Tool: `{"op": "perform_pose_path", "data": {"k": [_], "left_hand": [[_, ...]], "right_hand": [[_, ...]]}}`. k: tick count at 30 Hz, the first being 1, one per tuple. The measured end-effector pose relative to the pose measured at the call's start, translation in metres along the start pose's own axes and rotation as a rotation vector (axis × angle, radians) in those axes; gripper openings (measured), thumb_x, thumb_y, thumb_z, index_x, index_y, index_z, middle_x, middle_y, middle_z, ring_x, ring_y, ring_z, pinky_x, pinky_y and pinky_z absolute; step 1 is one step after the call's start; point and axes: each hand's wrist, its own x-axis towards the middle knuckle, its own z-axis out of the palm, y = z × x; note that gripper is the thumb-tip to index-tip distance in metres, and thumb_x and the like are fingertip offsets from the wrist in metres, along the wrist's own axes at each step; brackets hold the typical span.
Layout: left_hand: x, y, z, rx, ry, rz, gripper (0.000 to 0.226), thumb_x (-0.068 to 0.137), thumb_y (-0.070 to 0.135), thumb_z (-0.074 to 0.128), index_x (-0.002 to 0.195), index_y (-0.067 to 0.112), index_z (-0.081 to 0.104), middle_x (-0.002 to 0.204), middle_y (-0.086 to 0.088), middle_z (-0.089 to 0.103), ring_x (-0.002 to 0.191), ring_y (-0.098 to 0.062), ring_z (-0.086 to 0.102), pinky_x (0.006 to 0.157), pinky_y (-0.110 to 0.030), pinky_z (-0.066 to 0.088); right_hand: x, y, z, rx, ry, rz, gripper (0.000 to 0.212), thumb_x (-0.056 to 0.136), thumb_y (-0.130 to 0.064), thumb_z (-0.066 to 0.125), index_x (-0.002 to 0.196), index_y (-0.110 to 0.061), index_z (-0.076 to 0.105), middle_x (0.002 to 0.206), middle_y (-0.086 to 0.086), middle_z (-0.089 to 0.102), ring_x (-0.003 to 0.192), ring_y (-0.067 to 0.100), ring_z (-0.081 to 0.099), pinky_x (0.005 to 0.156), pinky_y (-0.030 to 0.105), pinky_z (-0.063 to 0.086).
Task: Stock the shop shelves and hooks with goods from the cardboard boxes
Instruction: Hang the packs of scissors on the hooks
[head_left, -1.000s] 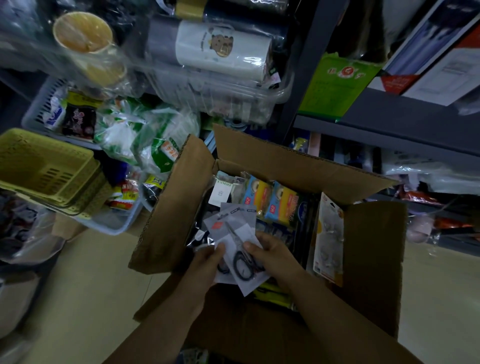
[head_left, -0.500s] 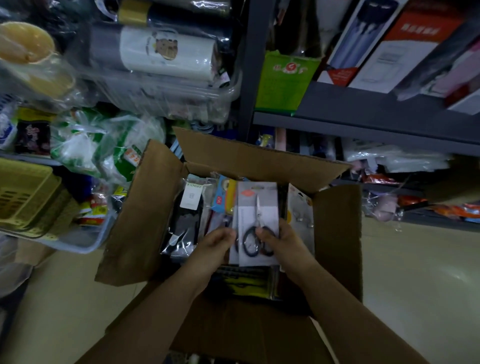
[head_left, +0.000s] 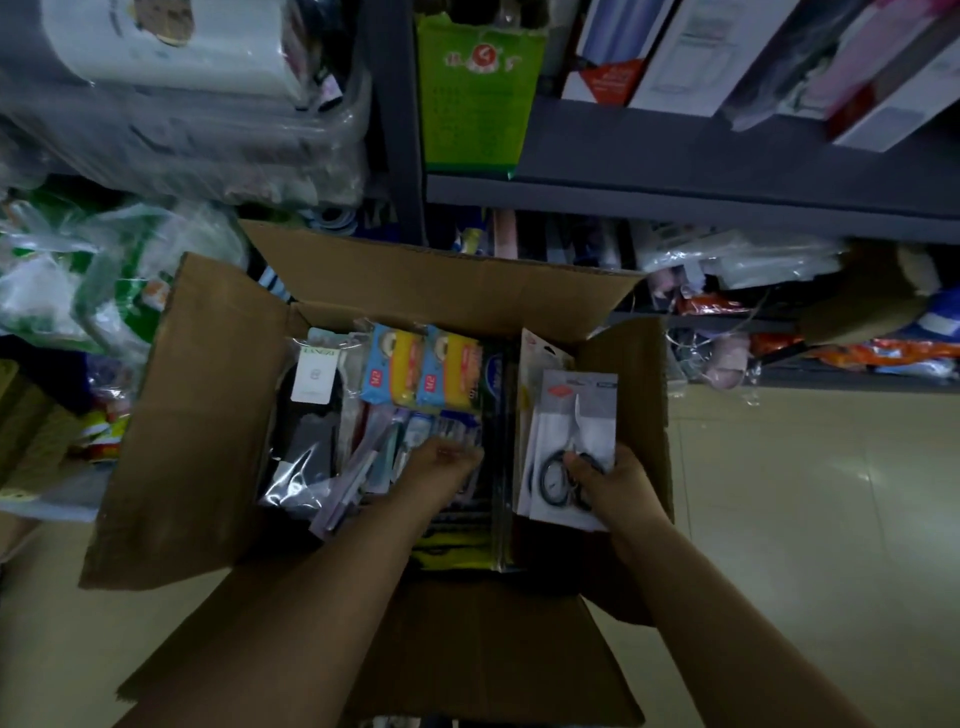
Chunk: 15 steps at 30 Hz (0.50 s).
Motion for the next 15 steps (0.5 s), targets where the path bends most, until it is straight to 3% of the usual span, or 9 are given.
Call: {"op": "perform_pose_path", "data": {"k": [3, 5, 7, 10, 13, 15], "left_hand": [[0.005, 0.011, 0.014, 0.101, 0.019, 0.050, 0.024, 0.091, 0.036, 0.060, 0.098, 0.014, 0.054, 0.077, -0.003, 0.057, 0.068, -0.013, 0.056, 0.044, -0.014, 0.042], [0.010, 0.014, 0.022, 0.158, 0.057, 0.094, 0.029, 0.091, 0.032, 0.060, 0.100, 0.005, 0.056, 0.072, -0.005, 0.055, 0.063, -0.014, 0.053, 0.040, -0.016, 0.037], [0.013, 0.014, 0.028, 0.272, 0.115, 0.150, 0.018, 0.093, 0.024, 0.056, 0.086, 0.008, 0.056, 0.079, -0.009, 0.058, 0.067, -0.017, 0.052, 0.046, -0.021, 0.033], [0.012, 0.010, 0.023, 0.311, 0.250, 0.192, 0.031, 0.094, 0.009, 0.047, 0.063, 0.014, 0.047, 0.067, -0.002, 0.052, 0.075, -0.022, 0.051, 0.051, -0.025, 0.028], [0.005, 0.004, -0.001, 0.250, 0.315, 0.193, 0.035, 0.091, 0.004, 0.047, 0.060, 0.020, 0.044, 0.062, -0.002, 0.049, 0.078, -0.033, 0.058, 0.058, -0.029, 0.034], [-0.001, -0.001, -0.020, 0.106, 0.330, 0.176, 0.030, 0.092, 0.004, 0.049, 0.067, 0.020, 0.053, 0.076, -0.011, 0.059, 0.088, -0.037, 0.062, 0.070, -0.036, 0.048]], "right_hand": [[-0.001, 0.010, -0.004, 0.020, -0.002, 0.025, 0.007, 0.093, -0.020, 0.060, 0.095, -0.024, 0.055, 0.083, -0.003, 0.059, 0.075, 0.018, 0.056, 0.080, 0.041, 0.051], [0.000, 0.015, -0.006, 0.033, -0.012, 0.016, 0.010, 0.093, -0.018, 0.059, 0.091, -0.026, 0.053, 0.081, -0.007, 0.057, 0.071, 0.009, 0.054, 0.075, 0.034, 0.050], [0.002, 0.018, -0.007, 0.057, -0.017, 0.007, 0.013, 0.093, -0.016, 0.060, 0.101, -0.023, 0.051, 0.085, -0.011, 0.057, 0.074, 0.004, 0.054, 0.067, 0.024, 0.046], [0.003, 0.020, -0.010, 0.100, -0.020, 0.001, 0.016, 0.093, -0.015, 0.060, 0.103, -0.022, 0.051, 0.084, -0.015, 0.057, 0.074, -0.001, 0.054, 0.057, 0.015, 0.042], [0.004, 0.019, -0.011, 0.102, -0.032, 0.007, 0.018, 0.092, -0.016, 0.061, 0.108, -0.021, 0.054, 0.089, -0.010, 0.060, 0.078, 0.003, 0.056, 0.066, 0.022, 0.047], [0.004, 0.018, -0.010, 0.110, -0.048, 0.014, 0.024, 0.091, -0.019, 0.062, 0.114, -0.020, 0.055, 0.095, -0.006, 0.062, 0.082, 0.007, 0.059, 0.074, 0.029, 0.049]]}}
